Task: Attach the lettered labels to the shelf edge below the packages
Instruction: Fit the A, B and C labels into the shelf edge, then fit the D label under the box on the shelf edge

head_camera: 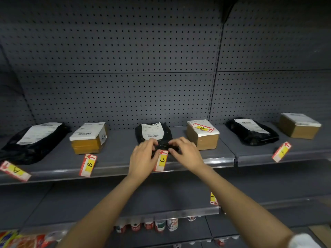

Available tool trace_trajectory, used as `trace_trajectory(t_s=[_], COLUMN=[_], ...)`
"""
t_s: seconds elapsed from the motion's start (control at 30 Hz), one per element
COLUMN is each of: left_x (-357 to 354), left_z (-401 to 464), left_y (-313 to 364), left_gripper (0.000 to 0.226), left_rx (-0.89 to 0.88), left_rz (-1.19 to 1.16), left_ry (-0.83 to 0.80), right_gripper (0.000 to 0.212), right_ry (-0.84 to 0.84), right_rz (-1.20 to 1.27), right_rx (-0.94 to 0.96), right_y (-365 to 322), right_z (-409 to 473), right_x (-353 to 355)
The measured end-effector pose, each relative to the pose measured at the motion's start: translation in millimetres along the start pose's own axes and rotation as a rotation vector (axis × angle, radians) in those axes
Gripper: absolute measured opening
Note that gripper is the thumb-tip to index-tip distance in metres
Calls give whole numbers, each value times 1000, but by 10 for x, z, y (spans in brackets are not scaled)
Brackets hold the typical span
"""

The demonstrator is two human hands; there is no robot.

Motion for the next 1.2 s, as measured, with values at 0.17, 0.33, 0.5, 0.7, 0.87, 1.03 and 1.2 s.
trace_trajectory(t_s=[0.17,0.33,0.5,0.7,0.87,1.03,1.2], left_x=[-79,-350,-606,-702,-762,-811,-870], left_z=[462,645,706,638,552,401,222], left_y=[425,834,997,956,930,977,1025], left_gripper=[18,21,23,26,24,22,27], left_rx=[-107,-207,-181,-168,-168,-173,-236], left_rz=[-15,-46,-40,22,92,84,138], left_ry=[11,-108,-124,-134,-204,-238,-312], right_gripper=[25,28,42,53,50,17,5], right_ry=[136,184,118,13,28,158,187], right_rz=[-81,-195,-342,-406,-368,-60,165], right_rx=[-133,-239,-276,-299,-274,-275,-209], right_y=[386,721,957,1111,1155,1192,1169], right_z=[7,92,310,527,579,468,167], right_x=[489,773,828,716,716,856,1015])
Point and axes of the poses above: each hand's wrist, its own z-axis towards the middle knuckle, its own x-axis out of the back of the hand, y = z × x, the point moved 1 cm from there along z, towards the middle knuckle, and after that the axes turned 8 degrees about y, right-handed, at the moved point
